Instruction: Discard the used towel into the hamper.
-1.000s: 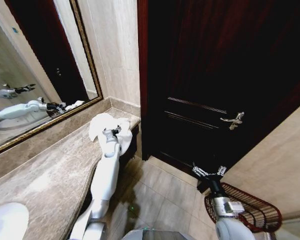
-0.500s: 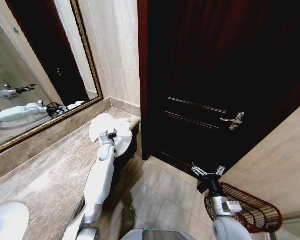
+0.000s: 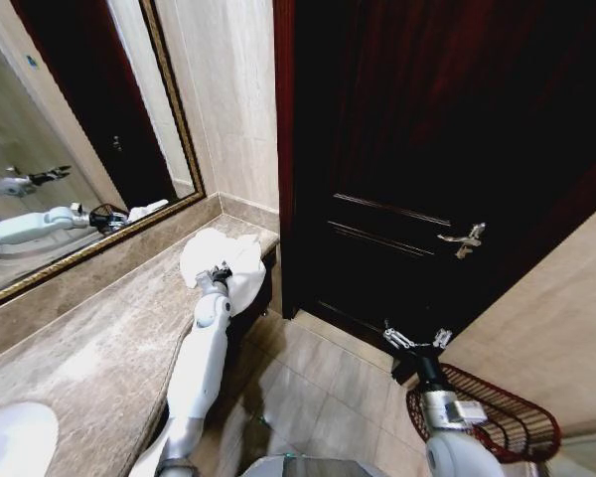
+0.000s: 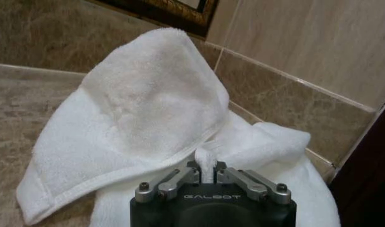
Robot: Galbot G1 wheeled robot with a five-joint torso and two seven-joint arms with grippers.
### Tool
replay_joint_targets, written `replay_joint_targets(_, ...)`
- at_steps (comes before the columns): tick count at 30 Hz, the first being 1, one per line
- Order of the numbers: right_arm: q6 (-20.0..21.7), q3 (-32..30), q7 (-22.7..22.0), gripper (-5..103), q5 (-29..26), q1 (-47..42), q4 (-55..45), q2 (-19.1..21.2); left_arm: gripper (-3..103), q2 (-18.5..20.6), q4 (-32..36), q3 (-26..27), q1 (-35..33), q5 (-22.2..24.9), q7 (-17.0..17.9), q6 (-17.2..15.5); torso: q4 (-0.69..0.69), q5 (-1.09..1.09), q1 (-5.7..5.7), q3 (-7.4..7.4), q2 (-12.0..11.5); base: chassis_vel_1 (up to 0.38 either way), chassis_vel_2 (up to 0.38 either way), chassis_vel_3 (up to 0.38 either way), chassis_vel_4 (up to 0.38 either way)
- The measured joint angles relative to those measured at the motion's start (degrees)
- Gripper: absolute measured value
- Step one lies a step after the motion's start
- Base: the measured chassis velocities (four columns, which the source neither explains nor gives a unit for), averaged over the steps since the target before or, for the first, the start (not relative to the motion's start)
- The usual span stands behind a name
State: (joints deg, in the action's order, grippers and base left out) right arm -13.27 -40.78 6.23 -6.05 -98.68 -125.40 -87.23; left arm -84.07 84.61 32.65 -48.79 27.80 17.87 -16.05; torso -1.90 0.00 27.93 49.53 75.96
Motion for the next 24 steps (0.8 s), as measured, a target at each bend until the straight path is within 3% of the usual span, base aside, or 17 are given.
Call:
replay_joint_targets(2, 0.19, -0.14, -0.16, 100, -0.43, -0.06, -0.3, 0.37, 4, 0.13, 0.96, -0.12, -0.85, 0.92, 0.0, 0.88, 0.0, 0.0, 0.0, 0.0, 0.0, 0.0, 0.0, 0.0, 0.0)
replay_joint_targets(11, 0.28, 0.42, -0.19, 100, -0.5, -0.1, -0.87, 0.34, 4, -0.04, 5.89, -0.71, -5.23, 2.83, -1.02, 4.36, 0.0, -0.01, 0.0, 0.01, 0.0, 0.0, 0.0, 0.0, 0.0)
replay_joint_targets(14, -0.04, 0.35, -0.18, 100, -0.54, -0.18, -0.87, 0.21, 4, 0.57, 11.09, -0.94, -9.85, 3.24, -4.44, 8.21, -0.01, 0.0, 0.0, 0.01, 0.0, 0.0, 0.0, 0.0, 0.0)
replay_joint_targets(20, -0.29, 0.42, -0.18, 100, -0.74, -0.25, -1.12, -0.03, 4, 0.96, 19.45, -0.47, -16.18, 3.1, -8.51, 12.19, -0.01, 0.0, 0.0, 0.0, 0.0, 0.0, 0.0, 0.0, 0.0)
replay_joint_targets(22, -0.33, 0.86, 0.03, 100, -0.81, 0.0, -1.41, -0.22, 4, 0.6, 25.79, 0.31, -20.81, 1.68, -11.34, 16.16, 0.0, 0.01, 0.0, 0.0, 0.0, 0.0, 0.0, 0.0, 0.0)
replay_joint_targets(24, -0.39, 1.07, 0.16, 100, -0.85, 0.08, -1.48, -0.31, 4, 0.35, 28.24, 0.8, -22.9, 0.71, -12.67, 17.07, 0.0, 0.01, 0.0, 0.0, 0.0, 0.0, 0.0, 0.0, 0.0)
